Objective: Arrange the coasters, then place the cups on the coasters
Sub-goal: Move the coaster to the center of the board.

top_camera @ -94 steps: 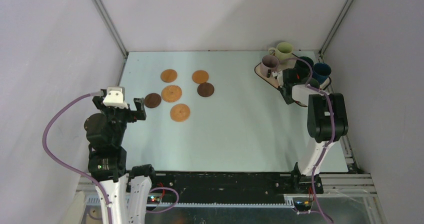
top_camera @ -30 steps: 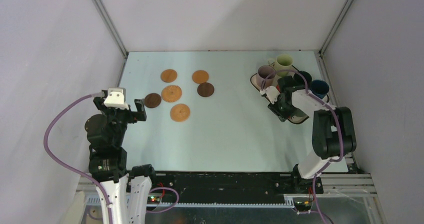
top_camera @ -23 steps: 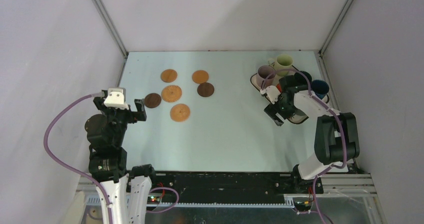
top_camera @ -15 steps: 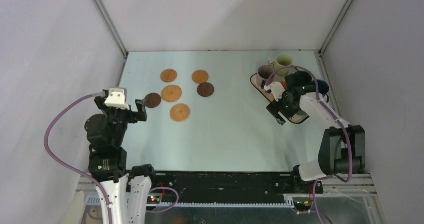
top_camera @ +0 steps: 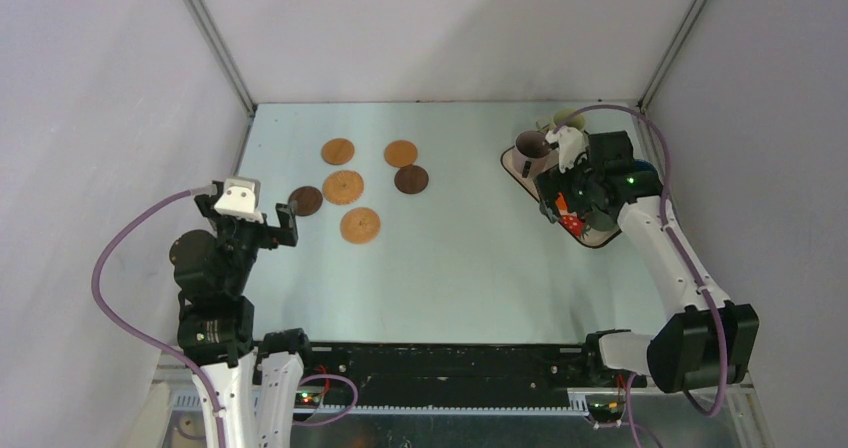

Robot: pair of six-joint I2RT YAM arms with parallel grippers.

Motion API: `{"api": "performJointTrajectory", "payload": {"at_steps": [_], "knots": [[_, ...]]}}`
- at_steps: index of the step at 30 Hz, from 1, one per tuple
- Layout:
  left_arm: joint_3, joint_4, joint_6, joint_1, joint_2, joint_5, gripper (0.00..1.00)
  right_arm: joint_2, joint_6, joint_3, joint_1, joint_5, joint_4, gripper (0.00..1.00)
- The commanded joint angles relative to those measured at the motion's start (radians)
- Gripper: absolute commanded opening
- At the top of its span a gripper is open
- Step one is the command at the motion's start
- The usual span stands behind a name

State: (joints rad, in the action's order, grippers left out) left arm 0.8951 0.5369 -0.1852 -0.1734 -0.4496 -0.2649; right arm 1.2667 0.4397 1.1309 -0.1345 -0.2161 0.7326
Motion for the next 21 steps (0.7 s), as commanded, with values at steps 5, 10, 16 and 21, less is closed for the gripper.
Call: {"api": "performJointTrajectory", "payload": {"at_steps": [5,10,16,21], "knots": [[0.015,0.010,-0.029,-0.008,-0.054,0.031,0.98,-0.144,-0.344,0.057,-0.094,0.009,-0.102,0.99],[0.015,0.044,-0.055,-0.007,-0.096,0.048,0.98,-0.184,-0.491,0.102,-0.206,0.156,-0.081,1.00],[0.092,0.122,-0.085,-0.007,-0.185,-0.030,0.98,-0.163,-0.660,0.188,-0.324,0.302,-0.010,0.99],[0.106,0.146,-0.098,-0.008,-0.233,-0.063,0.98,-0.152,-0.708,0.192,-0.391,0.329,-0.015,0.99]]}}
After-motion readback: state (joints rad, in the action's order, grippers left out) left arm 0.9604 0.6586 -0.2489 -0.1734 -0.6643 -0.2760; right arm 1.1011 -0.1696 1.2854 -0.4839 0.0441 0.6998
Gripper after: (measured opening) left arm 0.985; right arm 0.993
